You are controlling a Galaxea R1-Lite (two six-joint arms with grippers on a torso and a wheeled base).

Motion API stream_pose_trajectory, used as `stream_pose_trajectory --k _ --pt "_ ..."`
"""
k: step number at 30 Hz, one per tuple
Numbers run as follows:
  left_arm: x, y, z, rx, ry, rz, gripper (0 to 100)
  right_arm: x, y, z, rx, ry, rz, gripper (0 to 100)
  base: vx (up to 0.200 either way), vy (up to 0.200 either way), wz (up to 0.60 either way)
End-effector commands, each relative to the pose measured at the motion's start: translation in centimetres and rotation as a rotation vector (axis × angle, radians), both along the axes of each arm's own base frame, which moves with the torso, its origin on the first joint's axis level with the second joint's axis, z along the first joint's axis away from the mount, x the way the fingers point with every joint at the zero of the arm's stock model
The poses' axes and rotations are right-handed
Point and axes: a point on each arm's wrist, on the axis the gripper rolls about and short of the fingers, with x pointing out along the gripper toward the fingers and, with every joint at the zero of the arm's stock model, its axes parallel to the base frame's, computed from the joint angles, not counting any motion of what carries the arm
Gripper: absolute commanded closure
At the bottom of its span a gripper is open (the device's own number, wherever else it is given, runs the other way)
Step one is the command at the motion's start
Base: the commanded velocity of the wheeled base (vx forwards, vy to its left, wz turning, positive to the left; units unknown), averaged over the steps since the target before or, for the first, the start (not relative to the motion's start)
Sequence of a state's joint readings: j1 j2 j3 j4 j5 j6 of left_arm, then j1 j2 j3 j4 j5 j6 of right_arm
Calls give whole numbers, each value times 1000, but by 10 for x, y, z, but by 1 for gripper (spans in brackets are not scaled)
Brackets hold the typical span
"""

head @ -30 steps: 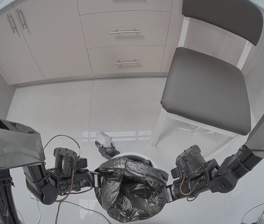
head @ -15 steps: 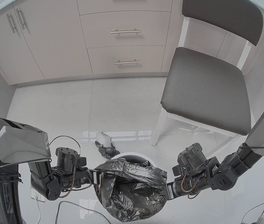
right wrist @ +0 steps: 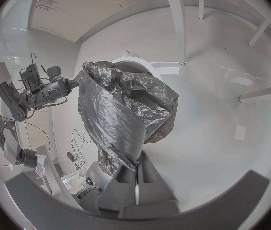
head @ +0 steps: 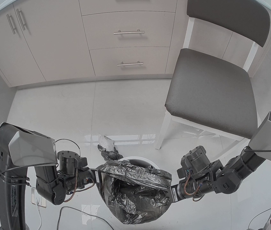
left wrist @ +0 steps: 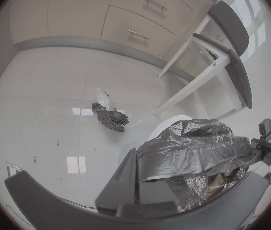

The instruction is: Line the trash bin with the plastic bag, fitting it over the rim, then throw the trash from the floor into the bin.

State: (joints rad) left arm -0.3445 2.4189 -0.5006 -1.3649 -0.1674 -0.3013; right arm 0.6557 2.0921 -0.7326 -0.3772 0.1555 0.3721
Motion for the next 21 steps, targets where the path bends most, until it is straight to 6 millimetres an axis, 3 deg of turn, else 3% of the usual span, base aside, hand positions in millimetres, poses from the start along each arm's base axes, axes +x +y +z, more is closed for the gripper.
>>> stream_pose_trajectory --k 1,11,21 --pt "6 0 -10 -31 26 26 100 1 0 -2 -6 2 -1 100 0 0 0" --pt "14 -1 2 -60 -23 35 100 19 11 -8 -64 -69 -64 100 0 0 0" --pt "20 -3 9 -98 -43 43 100 23 12 -7 -64 -85 -75 100 0 0 0"
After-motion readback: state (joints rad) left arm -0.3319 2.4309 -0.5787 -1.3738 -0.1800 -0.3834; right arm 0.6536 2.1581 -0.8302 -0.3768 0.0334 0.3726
